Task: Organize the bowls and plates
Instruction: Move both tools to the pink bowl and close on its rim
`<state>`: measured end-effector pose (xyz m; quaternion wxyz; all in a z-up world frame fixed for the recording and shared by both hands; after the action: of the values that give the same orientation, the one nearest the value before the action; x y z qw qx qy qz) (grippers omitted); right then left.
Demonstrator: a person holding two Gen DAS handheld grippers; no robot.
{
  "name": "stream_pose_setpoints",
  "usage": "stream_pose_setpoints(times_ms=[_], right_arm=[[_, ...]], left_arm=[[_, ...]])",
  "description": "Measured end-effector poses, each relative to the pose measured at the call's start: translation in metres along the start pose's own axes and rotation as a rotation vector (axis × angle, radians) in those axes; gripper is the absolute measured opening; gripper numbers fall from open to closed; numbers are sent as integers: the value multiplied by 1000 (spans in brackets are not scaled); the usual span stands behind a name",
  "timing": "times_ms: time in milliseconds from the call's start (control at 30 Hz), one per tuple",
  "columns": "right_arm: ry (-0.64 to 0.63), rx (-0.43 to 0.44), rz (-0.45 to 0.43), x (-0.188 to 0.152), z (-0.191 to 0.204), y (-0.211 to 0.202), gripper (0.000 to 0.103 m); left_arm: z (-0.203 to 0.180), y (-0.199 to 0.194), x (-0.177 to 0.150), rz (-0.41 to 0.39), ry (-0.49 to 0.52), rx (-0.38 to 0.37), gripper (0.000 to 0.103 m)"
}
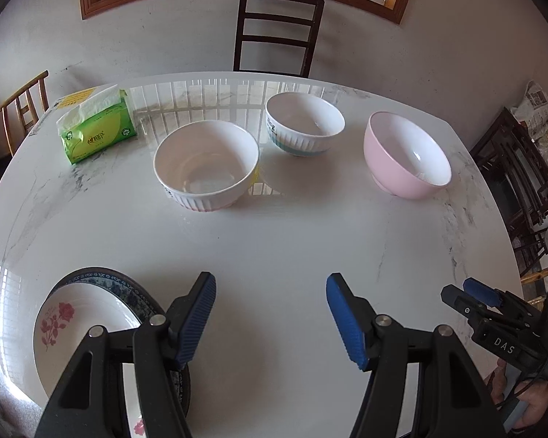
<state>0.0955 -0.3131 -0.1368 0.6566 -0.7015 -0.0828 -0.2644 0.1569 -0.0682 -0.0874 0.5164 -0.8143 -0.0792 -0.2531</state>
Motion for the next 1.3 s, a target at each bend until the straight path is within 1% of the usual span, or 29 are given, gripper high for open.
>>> stream_pose_setpoints(times_ms=[100,167,233,300,367,433,533,667,867,1000,1067,1100,1133,1233,1300], right_arm=[[19,-25,-10,14,-19,0,61],[30,-40,-17,24,-31,1,61],[53,-49,-25,37,-42,3,61],[96,-42,-35,52,-52,5,61],[125,-34,-45,66,-58,5,61],[131,-35,-62,81,-61,5,61],[127,-50,-83,103,-65,7,61],[138,-72,-80,127,-71,20,61],[150,-119,-36,149,-77,47,61],[159,-157,7,155,-79,63,62],[163,-158,12,158,-77,68,71],[168,-164,7,160,-77,69,74],[171,-168,3,162,-77,71,79],[161,-170,-7,168,-73,77,80],[153,-175,3,169,-71,83,79]], left_arm=[[-9,11,11,16,-13,-14,64],[-12,19,21,20,-51,4,64],[-18,23,35,2,-94,13,64],[-27,29,48,-2,-108,1,64],[-38,37,61,-6,-108,-15,65],[-45,43,74,-15,-107,-11,64],[-55,57,92,-12,-92,-27,64],[-61,80,111,9,-110,-36,64],[-63,117,122,55,-164,-51,64],[-66,139,124,88,-172,-57,64],[-68,151,126,109,-152,-54,64],[-68,155,126,114,-150,-52,64],[-68,159,126,117,-154,-49,64],[-67,169,127,127,-165,-60,64],[-68,175,125,137,-160,-62,64]])
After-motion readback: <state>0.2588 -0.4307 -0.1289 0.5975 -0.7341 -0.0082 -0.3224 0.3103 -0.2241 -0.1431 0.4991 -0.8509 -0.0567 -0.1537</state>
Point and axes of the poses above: each gripper's, at about its wrist camera, not at the fingertips, and y roughly the way its jaws point, z to its left, x to its top, the point moved 10 cm from there along y, roughly the way its jaws point, and after that the axes turned 14 degrees about -x, right-handed, at the moved point
